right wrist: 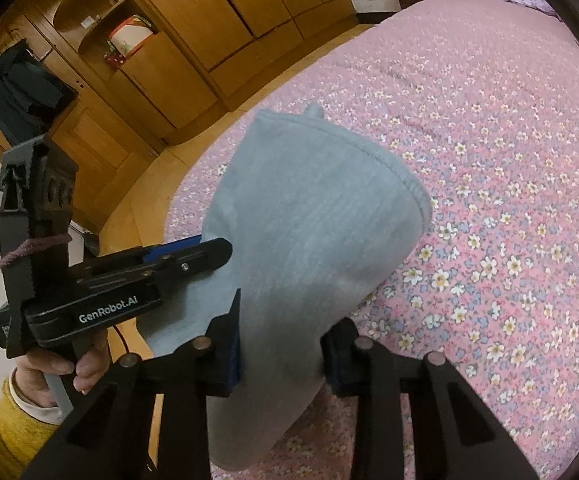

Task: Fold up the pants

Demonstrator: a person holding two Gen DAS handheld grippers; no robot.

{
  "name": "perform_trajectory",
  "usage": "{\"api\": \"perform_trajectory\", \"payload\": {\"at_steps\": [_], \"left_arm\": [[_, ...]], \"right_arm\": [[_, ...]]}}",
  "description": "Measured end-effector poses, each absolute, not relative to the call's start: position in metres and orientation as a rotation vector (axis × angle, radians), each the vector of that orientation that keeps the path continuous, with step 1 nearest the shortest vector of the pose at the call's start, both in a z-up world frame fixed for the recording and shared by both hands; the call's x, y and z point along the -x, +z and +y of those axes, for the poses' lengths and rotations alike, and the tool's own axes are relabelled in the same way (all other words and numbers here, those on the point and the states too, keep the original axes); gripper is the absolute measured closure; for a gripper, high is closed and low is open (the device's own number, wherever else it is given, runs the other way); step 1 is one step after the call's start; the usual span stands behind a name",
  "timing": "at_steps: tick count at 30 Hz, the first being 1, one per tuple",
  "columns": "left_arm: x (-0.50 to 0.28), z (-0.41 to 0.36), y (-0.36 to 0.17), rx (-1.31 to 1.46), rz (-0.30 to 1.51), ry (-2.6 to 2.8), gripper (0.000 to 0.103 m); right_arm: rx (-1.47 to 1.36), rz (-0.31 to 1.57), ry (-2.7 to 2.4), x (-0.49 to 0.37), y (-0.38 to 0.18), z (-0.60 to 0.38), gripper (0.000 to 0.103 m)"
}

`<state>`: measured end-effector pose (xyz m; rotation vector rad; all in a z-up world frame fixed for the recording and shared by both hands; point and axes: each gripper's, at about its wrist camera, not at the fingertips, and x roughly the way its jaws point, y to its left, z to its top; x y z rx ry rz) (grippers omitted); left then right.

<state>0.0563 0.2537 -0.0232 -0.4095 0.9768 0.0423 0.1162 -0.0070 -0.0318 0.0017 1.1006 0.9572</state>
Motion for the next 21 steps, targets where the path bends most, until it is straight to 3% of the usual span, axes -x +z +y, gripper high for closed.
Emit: {"api": "perform_trajectory", "payload": {"at_steps": [21], "left_arm": [[-0.073,0.167,0.023,0.375,0.903,-0.073,0.079]], "right_arm": [[0.009,0.967,0.950,-0.111,0.029,-0.093,0.072]]}}
